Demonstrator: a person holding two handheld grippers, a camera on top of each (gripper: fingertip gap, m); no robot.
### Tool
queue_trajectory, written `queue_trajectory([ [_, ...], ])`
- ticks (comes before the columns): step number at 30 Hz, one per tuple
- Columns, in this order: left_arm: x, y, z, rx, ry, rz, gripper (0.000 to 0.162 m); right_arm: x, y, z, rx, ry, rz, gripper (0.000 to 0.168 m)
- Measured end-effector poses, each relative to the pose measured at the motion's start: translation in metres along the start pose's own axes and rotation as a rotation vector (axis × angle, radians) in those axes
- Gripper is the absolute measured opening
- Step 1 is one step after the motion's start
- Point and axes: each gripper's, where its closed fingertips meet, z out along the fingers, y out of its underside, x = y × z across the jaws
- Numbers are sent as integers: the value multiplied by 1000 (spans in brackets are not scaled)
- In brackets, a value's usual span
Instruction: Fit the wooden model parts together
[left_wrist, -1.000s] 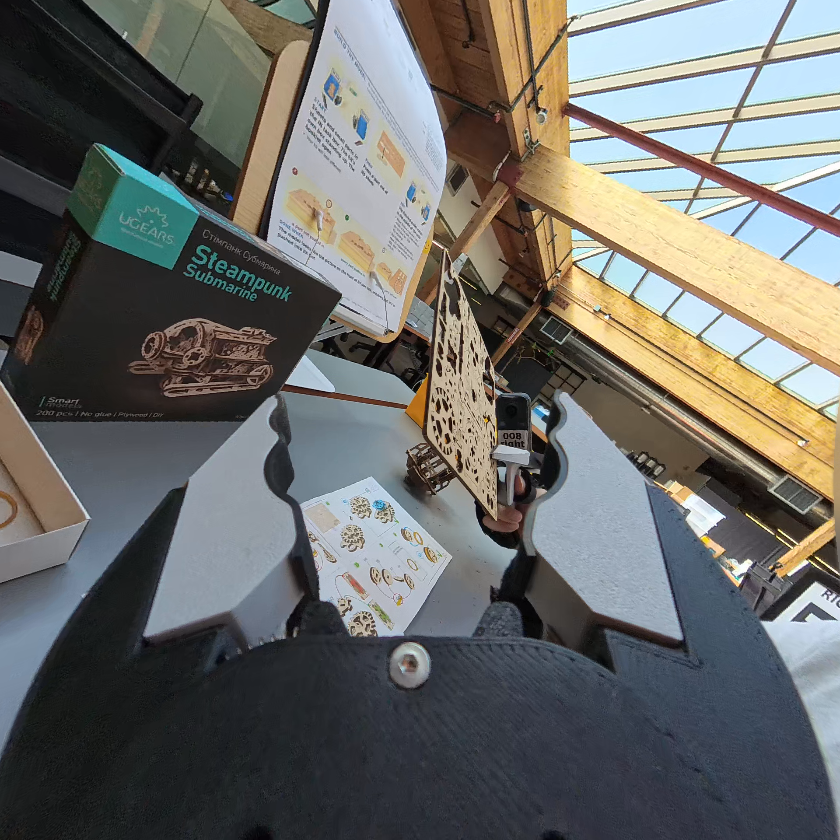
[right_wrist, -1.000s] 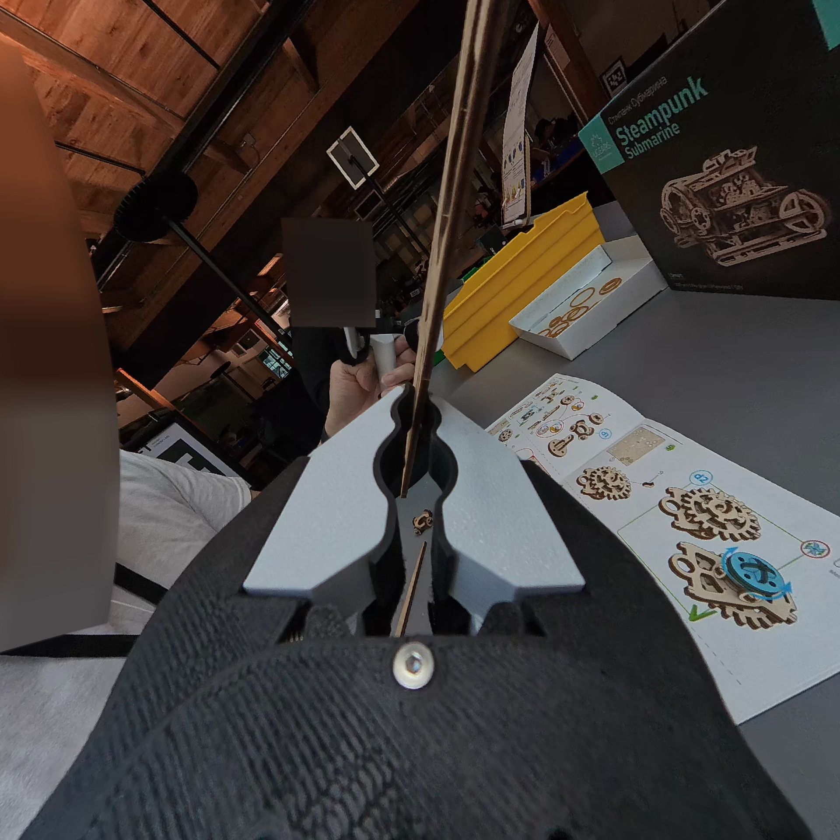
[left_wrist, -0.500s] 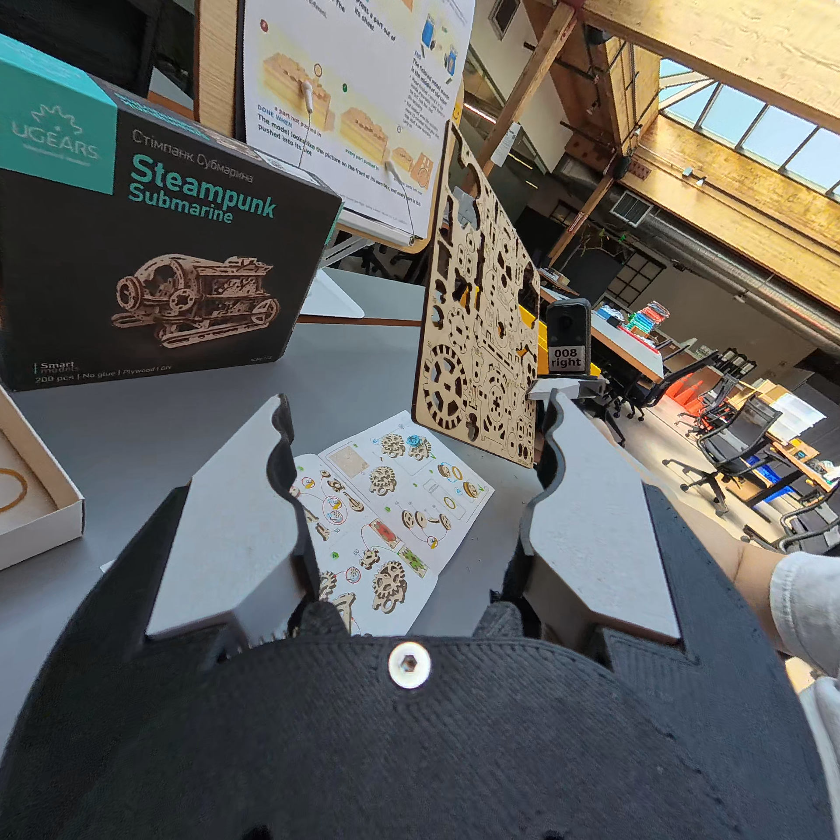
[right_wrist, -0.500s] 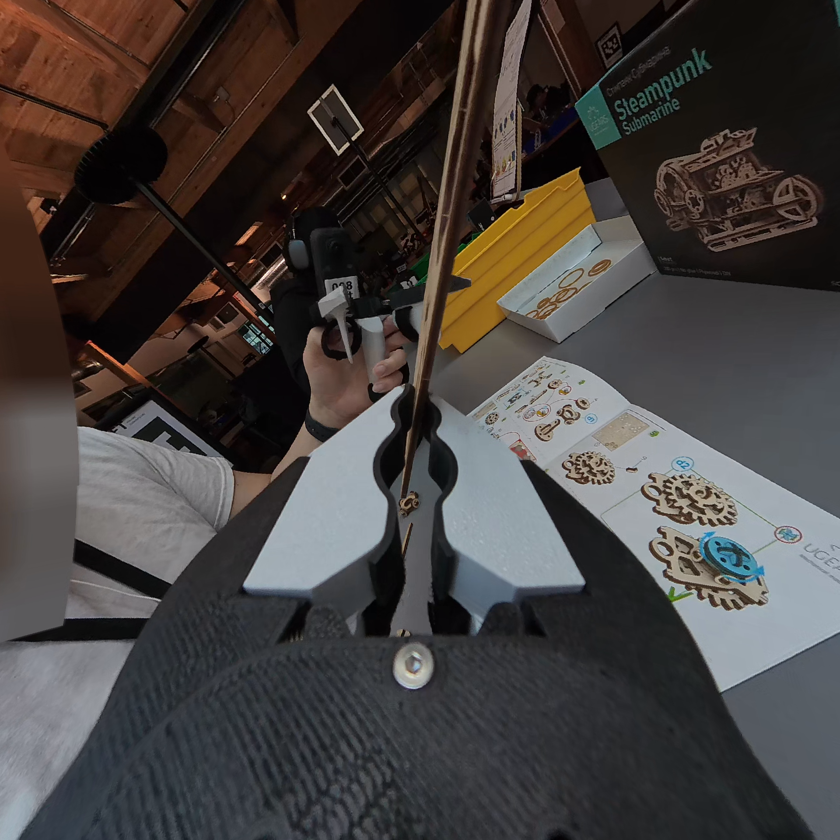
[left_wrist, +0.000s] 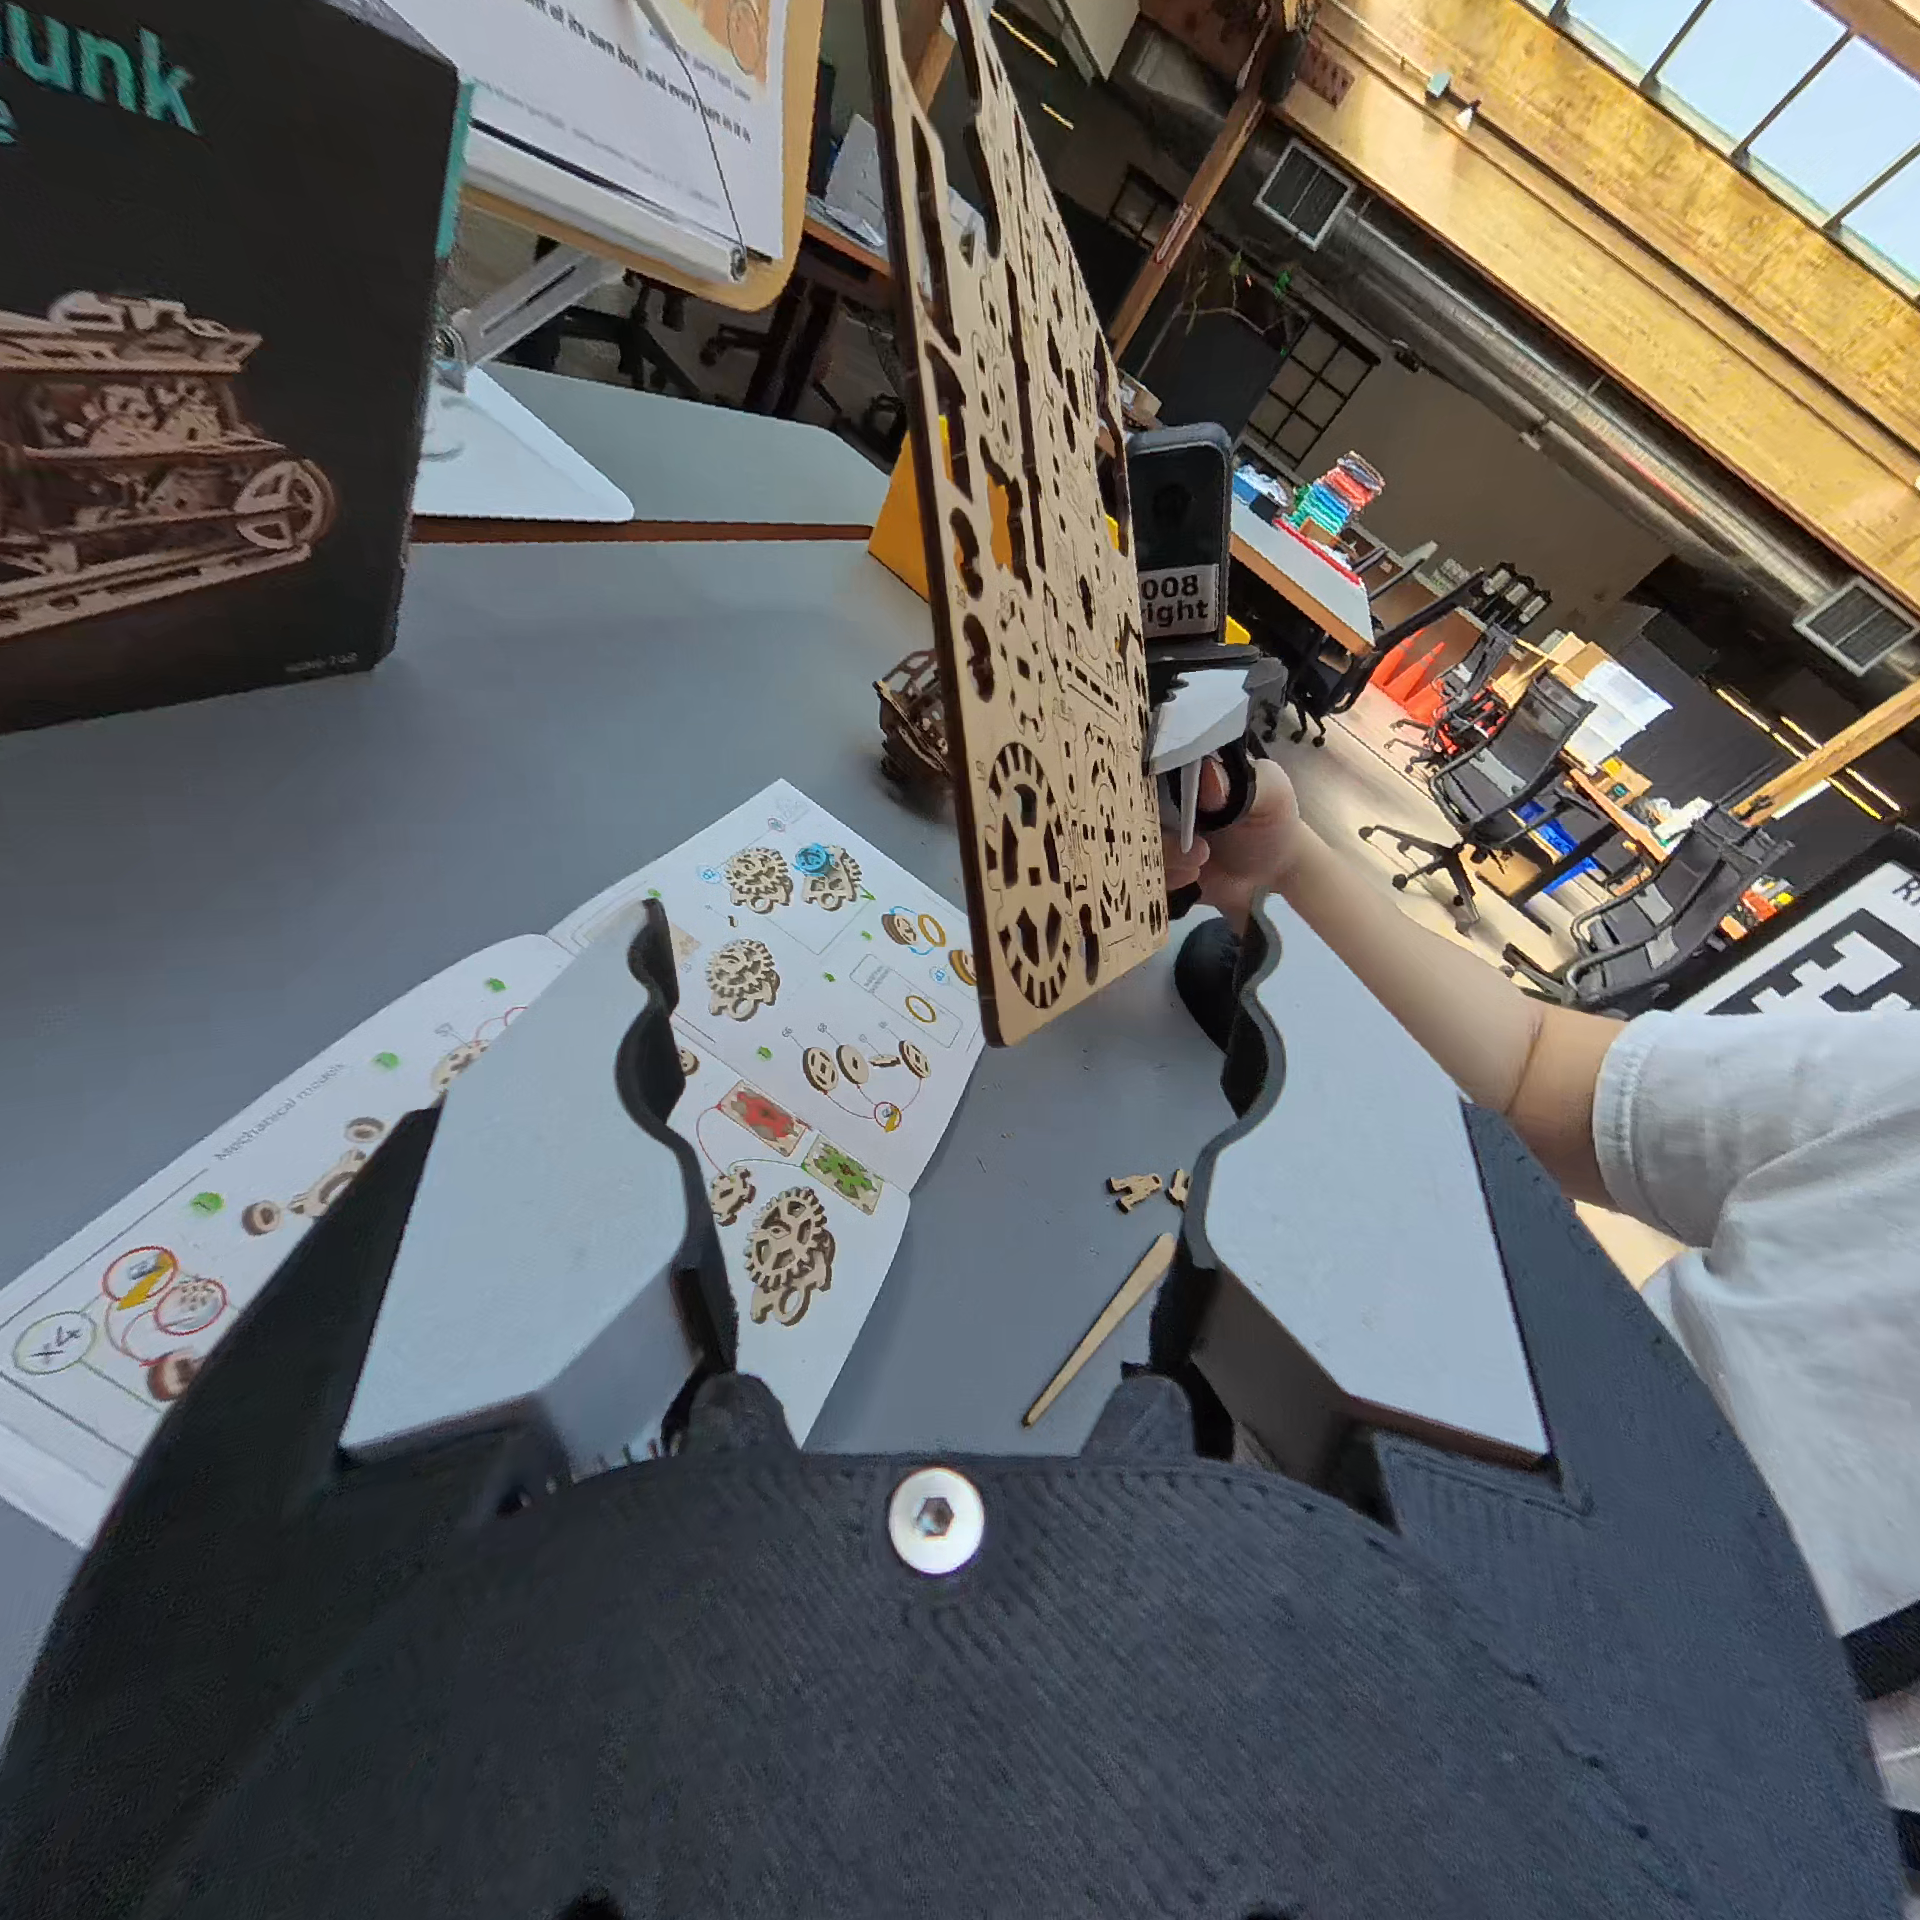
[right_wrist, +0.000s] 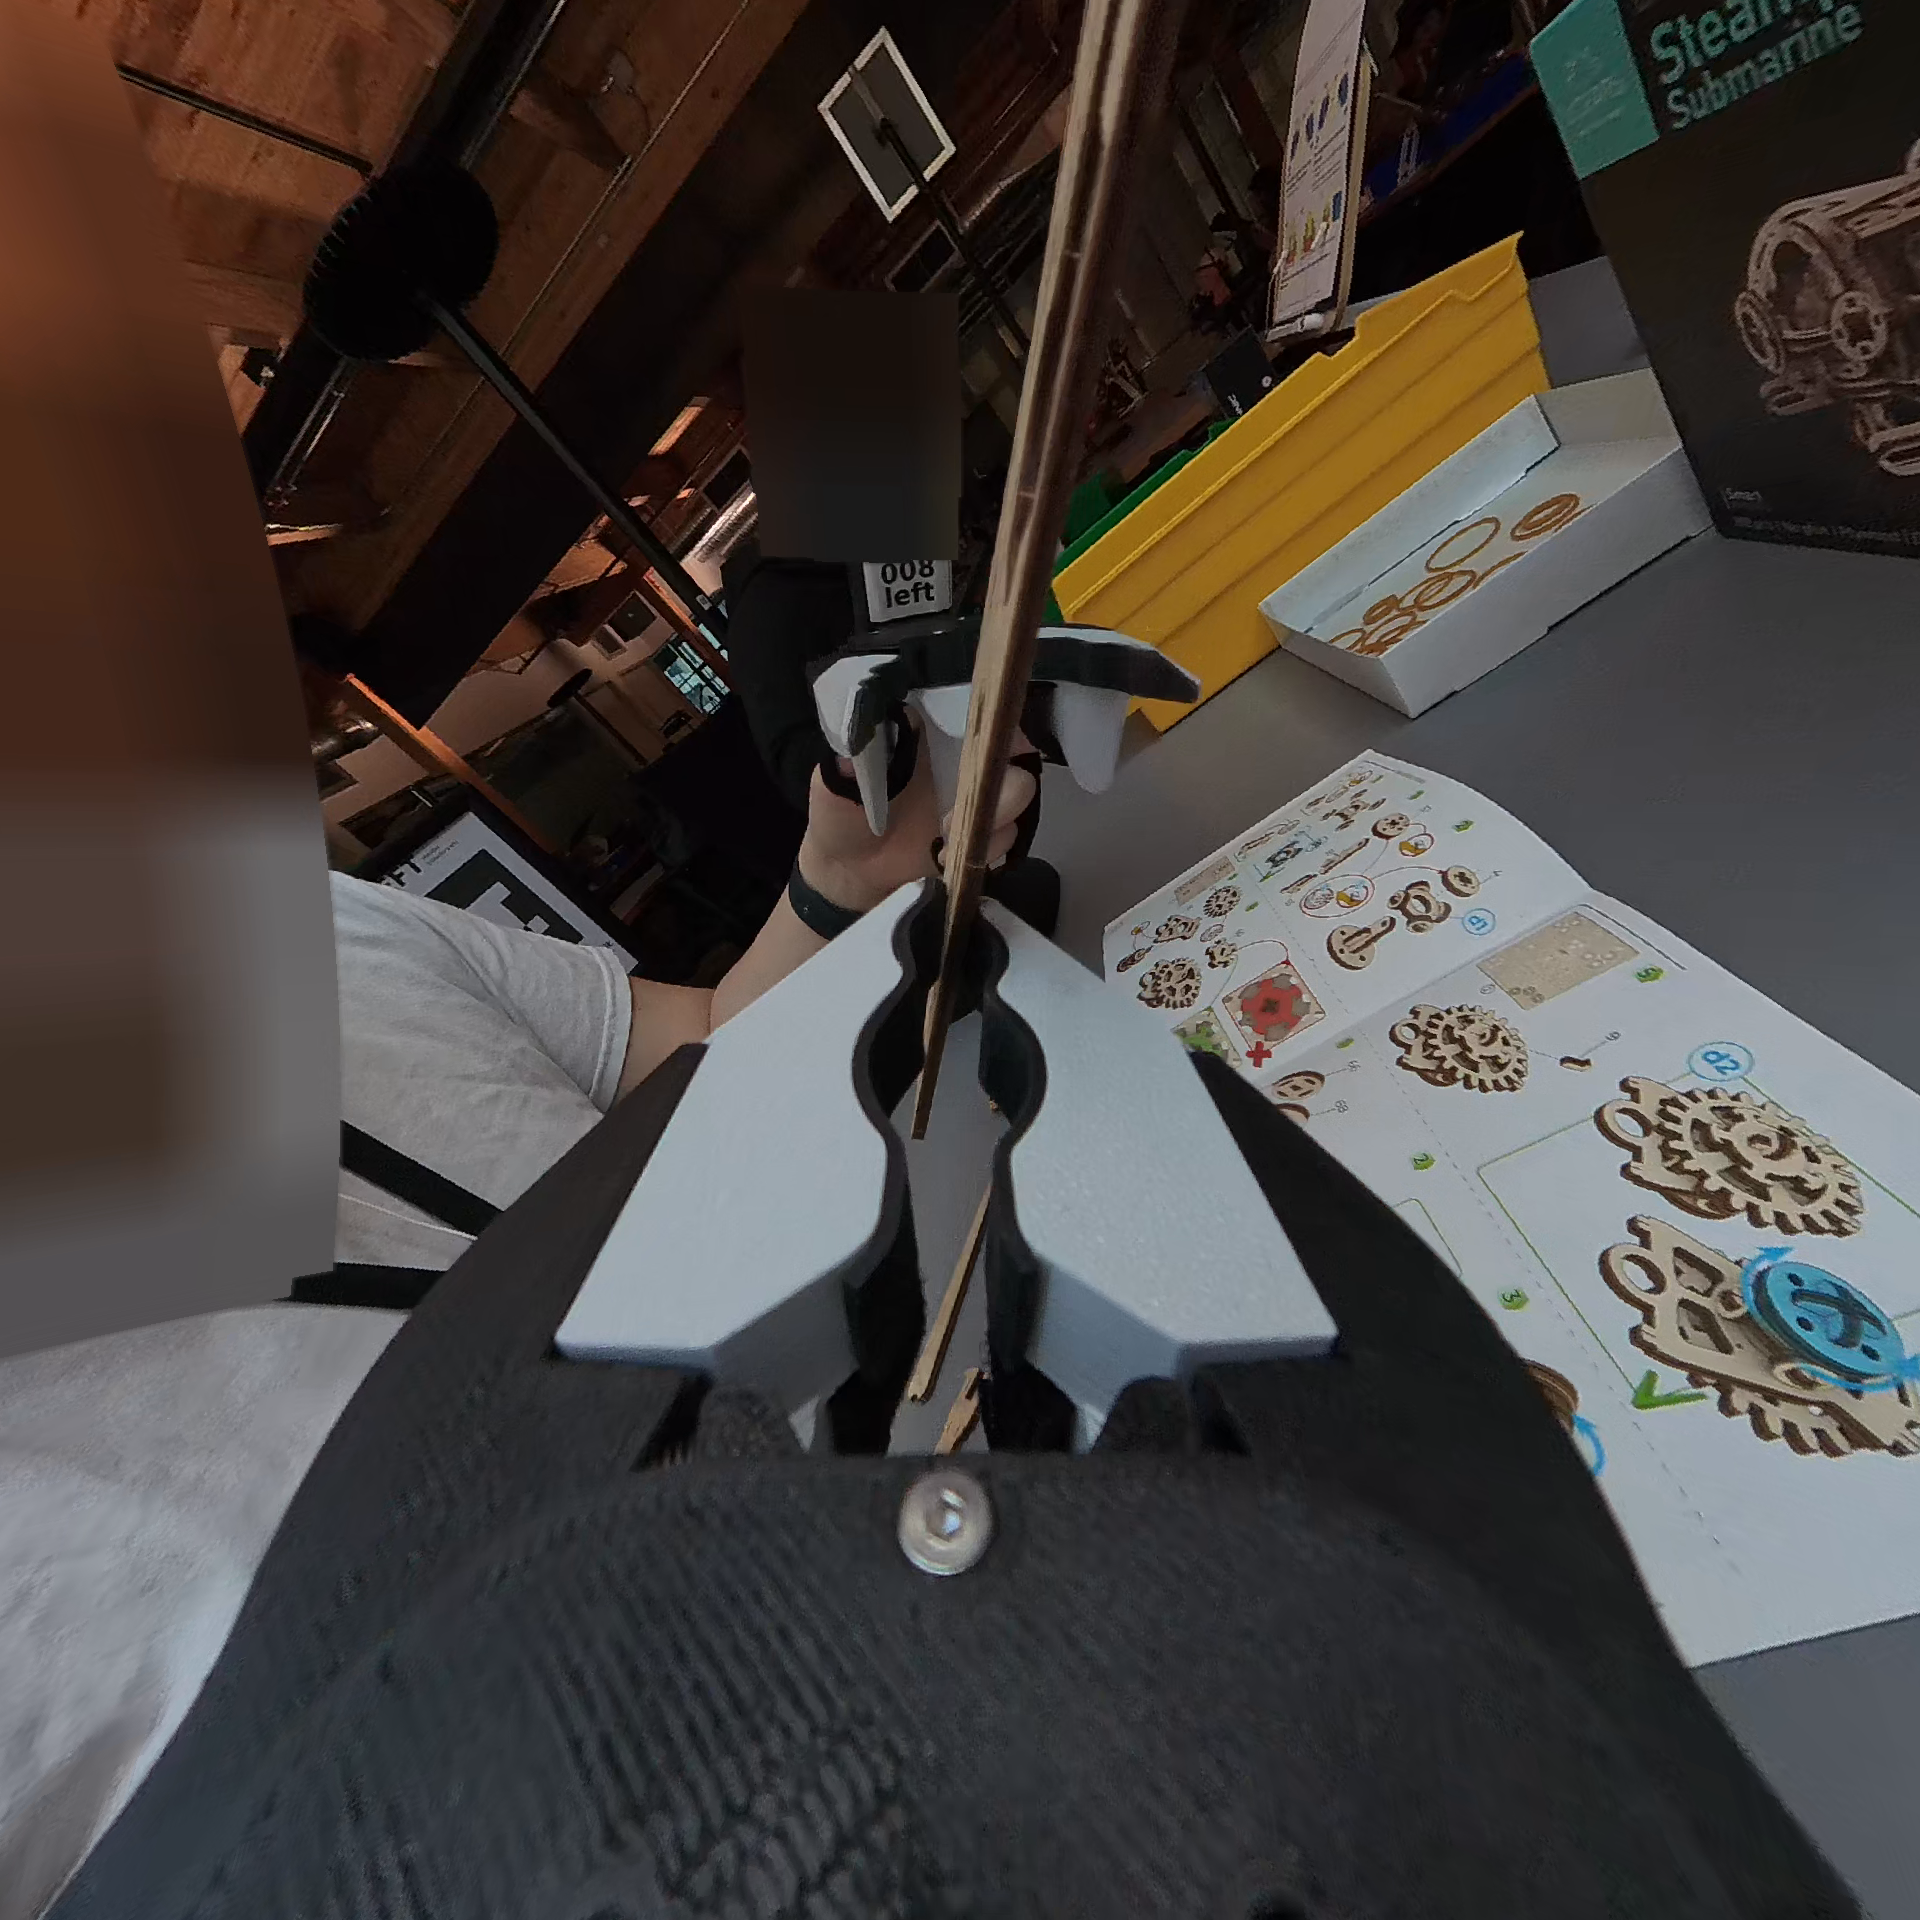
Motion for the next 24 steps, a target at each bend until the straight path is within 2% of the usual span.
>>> queue_trajectory([
  [2, 12, 5, 7, -6, 78, -25, 90, -8, 4, 3, -23, -52, 9, 0],
  [7, 55, 18, 9, -72, 393, -99, 18, -15, 11, 8, -69, -69, -30, 0],
  [8, 58, 18, 9, -73, 415, -112, 12, -17, 9, 7, -62, -82, -26, 1],
  [11, 59, 21, 12, -86, 398, -79, 13, -15, 8, 5, -57, -76, -18, 0],
  [13, 60, 25, 15, -103, 397, -93, 26, -14, 8, 7, -57, -65, -23, 0],
  [14, 59, 26, 18, -109, 392, -99, 24, -15, 9, 7, -60, -65, -28, 0],
  [15, 57, 27, 20, -105, 372, -94, 9, -17, 9, 8, -61, -71, -32, 1],
  [16, 53, 27, 22, -92, 339, -82, 1, -17, 8, 8, -54, -67, -34, 1],
  [24, 54, 19, 23, -26, 347, -103, 4, -16, -5, 7, 19, -24, -49, 0],
])
